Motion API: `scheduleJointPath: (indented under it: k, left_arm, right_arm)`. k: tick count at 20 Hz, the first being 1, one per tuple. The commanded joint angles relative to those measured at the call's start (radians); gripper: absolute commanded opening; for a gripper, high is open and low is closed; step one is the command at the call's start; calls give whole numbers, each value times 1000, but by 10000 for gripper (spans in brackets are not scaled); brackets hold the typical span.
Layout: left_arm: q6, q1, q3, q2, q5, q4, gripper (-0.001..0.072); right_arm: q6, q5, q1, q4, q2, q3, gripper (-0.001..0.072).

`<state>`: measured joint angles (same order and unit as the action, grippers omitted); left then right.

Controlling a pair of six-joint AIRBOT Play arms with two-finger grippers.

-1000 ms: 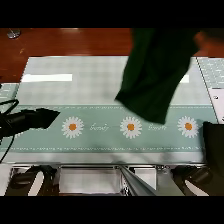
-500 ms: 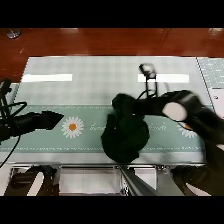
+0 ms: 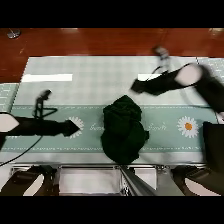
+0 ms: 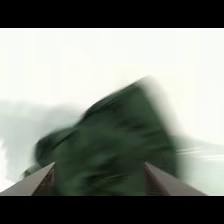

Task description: Fold the shirts.

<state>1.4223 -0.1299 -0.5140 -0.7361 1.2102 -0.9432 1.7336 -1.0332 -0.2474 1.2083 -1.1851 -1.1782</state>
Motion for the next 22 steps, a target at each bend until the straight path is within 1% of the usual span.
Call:
scheduleJointPath:
  k: [1, 2, 4, 6, 8, 9, 11, 12, 13, 15, 17, 18, 19, 20, 22]
  left_arm:
    - [-9, -89, 100, -79, -11, 94, 700]
    - [-32, -124, 134, -92, -56, 164, 700]
    - [-47, -220, 185, -130, -196, 275, 699]
    - [-45, -333, 189, -196, -308, 337, 700]
    - [-46, -429, 179, -281, -358, 445, 699]
    - [-46, -474, 171, -323, -392, 473, 699]
    - [-50, -550, 142, -399, -467, 504, 699]
    - [-73, -582, 125, -424, -500, 523, 699]
    - [-76, -610, 111, -443, -543, 533, 699]
    - [-76, -638, 84, -466, -613, 549, 697]
    - [-76, -633, 41, -474, -634, 549, 683]
    - [-77, -622, 16, -473, -634, 548, 452]
    - [-108, -608, -8, -473, -634, 548, 6]
    - [-158, -591, -31, -473, -628, 548, 19]
    - [-205, -525, -77, -473, -557, 548, 19]
  right_arm:
    - [-70, -189, 291, 126, 122, 10, 626]
    - [-107, -208, 351, 148, 165, 72, 625]
    - [-122, -198, 453, 147, 256, 254, 624]
    - [-145, -141, 505, 41, 340, 454, 618]
    - [-177, -84, 505, -72, 402, 610, 618]
    - [-187, -69, 505, -121, 421, 665, 618]
    - [-210, -64, 505, -182, 430, 723, 618]
    - [-220, -64, 505, -193, 430, 735, 618]
    - [-244, -69, 505, -200, 430, 740, 618]
    - [-272, -87, 505, -209, 430, 740, 618]
    - [-272, -85, 505, -206, 430, 740, 618]
    - [-272, -75, 505, -210, 430, 740, 618]
    - [-272, -66, 505, -214, 430, 740, 618]
    - [-272, -62, 505, -219, 429, 740, 618]
    - [-273, -61, 505, -220, 429, 740, 618]
